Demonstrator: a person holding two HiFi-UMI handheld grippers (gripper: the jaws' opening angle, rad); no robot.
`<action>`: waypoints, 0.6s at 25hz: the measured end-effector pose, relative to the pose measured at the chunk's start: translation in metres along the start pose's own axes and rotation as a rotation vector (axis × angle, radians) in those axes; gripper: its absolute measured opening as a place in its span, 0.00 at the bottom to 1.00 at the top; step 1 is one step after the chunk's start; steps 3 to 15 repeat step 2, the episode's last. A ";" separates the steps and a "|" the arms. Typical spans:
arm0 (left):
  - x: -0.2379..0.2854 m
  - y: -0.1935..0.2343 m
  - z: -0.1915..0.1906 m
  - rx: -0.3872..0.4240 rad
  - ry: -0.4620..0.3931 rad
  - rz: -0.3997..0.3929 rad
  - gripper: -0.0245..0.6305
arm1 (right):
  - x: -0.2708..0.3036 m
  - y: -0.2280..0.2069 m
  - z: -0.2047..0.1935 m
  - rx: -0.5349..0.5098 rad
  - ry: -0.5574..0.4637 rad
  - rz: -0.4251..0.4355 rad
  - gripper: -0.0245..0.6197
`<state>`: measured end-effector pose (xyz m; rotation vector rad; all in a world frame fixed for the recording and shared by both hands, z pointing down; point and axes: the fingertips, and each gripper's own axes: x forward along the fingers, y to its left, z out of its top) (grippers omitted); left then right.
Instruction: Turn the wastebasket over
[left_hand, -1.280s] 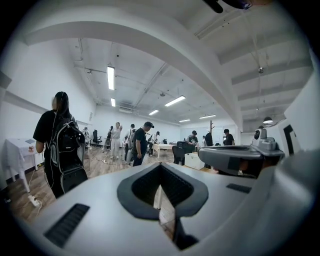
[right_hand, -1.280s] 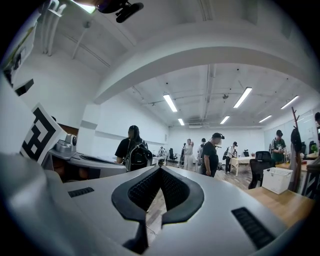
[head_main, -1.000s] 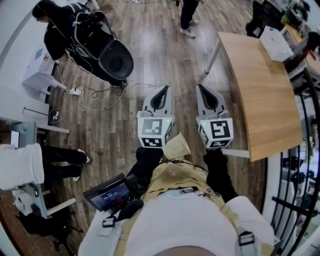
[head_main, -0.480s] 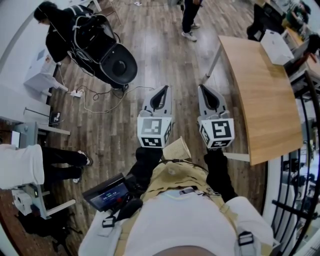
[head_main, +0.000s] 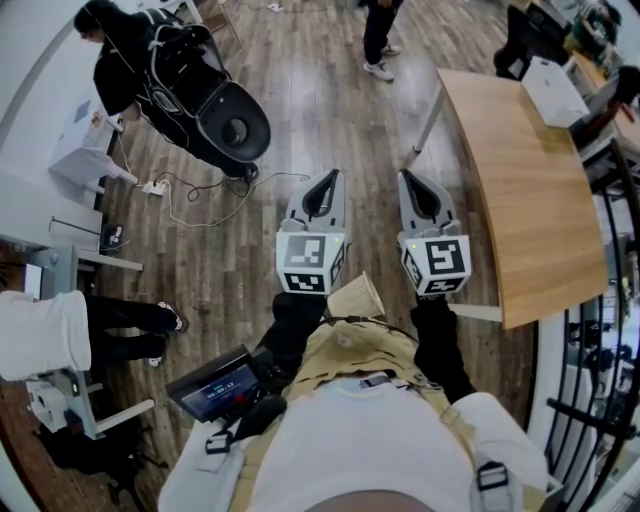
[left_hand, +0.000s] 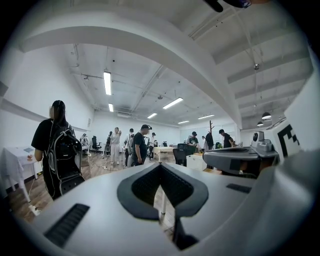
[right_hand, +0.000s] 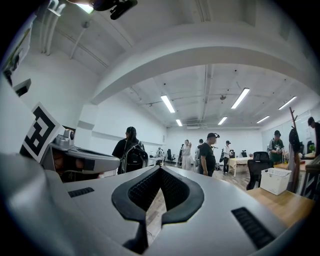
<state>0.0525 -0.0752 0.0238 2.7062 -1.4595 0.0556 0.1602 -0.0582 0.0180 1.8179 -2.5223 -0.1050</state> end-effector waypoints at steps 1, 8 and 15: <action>0.001 -0.001 0.000 0.002 0.001 -0.001 0.04 | 0.000 -0.001 0.000 0.000 0.000 -0.001 0.07; 0.001 -0.002 0.000 0.004 0.002 -0.002 0.04 | -0.001 -0.002 0.000 0.001 0.000 -0.003 0.07; 0.001 -0.002 0.000 0.004 0.002 -0.002 0.04 | -0.001 -0.002 0.000 0.001 0.000 -0.003 0.07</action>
